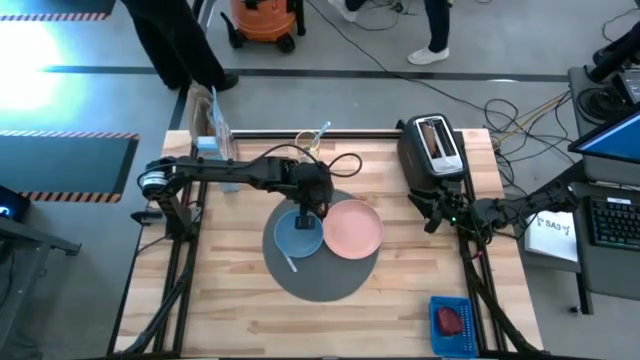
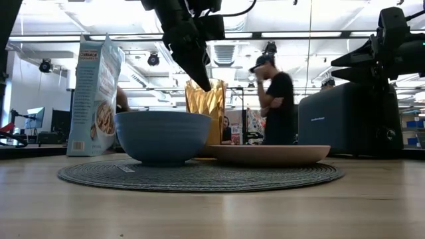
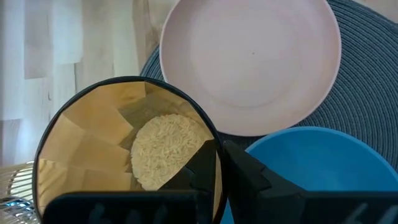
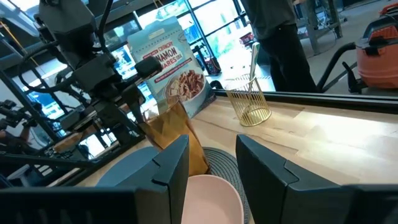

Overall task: Arrange a breakfast setting
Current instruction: Put the milk to the top middle of the gray table mat

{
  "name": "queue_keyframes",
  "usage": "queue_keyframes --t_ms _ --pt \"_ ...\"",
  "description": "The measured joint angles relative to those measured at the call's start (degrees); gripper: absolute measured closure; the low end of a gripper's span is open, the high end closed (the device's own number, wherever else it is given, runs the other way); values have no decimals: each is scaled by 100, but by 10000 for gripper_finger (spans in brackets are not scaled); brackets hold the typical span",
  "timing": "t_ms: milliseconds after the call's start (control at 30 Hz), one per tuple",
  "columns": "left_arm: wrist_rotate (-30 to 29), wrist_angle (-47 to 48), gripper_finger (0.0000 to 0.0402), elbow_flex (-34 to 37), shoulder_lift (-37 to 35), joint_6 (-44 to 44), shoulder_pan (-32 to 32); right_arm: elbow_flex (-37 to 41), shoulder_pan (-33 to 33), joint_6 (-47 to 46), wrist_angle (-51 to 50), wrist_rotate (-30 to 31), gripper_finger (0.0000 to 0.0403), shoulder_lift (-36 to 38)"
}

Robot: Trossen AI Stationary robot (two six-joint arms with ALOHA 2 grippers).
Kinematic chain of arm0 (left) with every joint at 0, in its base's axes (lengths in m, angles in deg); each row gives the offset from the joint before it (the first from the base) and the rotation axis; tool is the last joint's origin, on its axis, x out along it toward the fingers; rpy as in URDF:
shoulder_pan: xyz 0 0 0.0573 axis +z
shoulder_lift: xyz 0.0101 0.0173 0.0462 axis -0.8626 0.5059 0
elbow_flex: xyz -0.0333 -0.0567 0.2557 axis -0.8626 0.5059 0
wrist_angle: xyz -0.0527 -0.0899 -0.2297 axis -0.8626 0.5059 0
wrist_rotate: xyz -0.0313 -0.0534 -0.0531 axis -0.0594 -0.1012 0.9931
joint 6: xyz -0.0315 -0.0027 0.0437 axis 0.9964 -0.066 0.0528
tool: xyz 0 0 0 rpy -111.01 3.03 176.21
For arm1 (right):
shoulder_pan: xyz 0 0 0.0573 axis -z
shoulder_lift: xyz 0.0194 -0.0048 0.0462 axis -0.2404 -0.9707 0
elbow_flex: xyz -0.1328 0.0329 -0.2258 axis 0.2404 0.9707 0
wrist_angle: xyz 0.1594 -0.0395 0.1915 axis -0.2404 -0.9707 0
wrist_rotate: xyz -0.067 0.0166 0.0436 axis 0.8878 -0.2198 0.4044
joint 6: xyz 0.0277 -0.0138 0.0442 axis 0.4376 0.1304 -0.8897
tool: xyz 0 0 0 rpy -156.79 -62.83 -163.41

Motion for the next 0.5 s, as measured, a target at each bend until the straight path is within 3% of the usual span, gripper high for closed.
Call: queue_keyframes --t_ms 500 --pt "-308 9 390 -9 4 201 2 -2 2 1 2 -1 280 0"
